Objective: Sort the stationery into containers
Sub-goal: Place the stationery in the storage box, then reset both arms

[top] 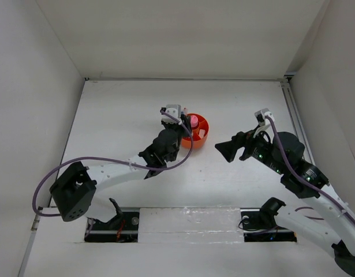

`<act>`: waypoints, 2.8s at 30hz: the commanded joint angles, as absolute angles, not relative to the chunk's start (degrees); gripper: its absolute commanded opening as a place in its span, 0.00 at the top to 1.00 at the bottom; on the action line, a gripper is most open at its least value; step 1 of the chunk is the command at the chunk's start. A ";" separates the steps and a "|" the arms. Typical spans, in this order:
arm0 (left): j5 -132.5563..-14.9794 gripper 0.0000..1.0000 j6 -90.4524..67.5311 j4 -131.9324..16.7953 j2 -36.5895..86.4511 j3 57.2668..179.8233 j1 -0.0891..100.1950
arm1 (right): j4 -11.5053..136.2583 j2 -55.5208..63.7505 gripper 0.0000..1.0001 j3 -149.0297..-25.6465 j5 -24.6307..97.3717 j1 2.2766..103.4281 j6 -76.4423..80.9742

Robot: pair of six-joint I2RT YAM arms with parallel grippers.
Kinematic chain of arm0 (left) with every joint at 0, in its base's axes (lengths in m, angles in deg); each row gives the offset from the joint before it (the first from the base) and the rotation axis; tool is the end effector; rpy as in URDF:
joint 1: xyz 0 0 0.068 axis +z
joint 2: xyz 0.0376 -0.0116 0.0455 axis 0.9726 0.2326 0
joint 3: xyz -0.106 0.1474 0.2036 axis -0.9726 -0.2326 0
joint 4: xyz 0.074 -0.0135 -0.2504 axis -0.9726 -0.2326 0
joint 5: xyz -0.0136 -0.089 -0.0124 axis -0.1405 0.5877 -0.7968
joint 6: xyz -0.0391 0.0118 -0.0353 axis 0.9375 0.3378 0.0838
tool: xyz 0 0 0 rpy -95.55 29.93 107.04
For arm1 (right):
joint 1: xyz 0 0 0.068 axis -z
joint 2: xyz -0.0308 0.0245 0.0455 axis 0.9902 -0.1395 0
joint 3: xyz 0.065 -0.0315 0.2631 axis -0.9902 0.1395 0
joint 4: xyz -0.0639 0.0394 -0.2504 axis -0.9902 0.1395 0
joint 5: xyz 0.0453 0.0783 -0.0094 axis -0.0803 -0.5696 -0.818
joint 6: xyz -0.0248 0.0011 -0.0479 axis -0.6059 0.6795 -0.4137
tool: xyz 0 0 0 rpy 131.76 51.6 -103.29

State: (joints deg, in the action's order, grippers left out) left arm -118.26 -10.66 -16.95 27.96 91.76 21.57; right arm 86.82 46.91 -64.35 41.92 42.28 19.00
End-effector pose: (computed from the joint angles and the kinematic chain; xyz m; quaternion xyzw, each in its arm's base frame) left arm 0.1930 -0.2388 0.3060 0.0013 0.6574 -0.2359 0.7156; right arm 0.1091 0.0922 0.3756 -0.1197 0.7604 0.3466 0.5360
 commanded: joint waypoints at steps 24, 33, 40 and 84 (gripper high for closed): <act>-125.97 1.00 -10.22 -2.81 37.85 93.05 21.62 | 87.45 46.88 0.00 -64.61 41.82 42.60 17.51; -127.03 1.00 -7.75 -2.28 40.23 91.99 21.62 | 87.45 46.88 0.00 -64.61 41.29 42.60 16.98; -127.03 1.00 -6.43 -5.79 41.28 91.99 21.62 | 86.92 46.88 0.00 -64.61 40.76 42.60 16.98; -137.66 0.01 31.71 -103.56 2.99 117.03 19.34 | 103.94 52.50 0.00 -79.89 56.99 42.60 19.53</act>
State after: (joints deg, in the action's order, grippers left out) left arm -134.39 21.91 -78.17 8.07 113.88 19.39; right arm 98.42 51.07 -75.14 50.23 42.28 18.30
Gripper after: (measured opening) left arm 0.993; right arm 0.999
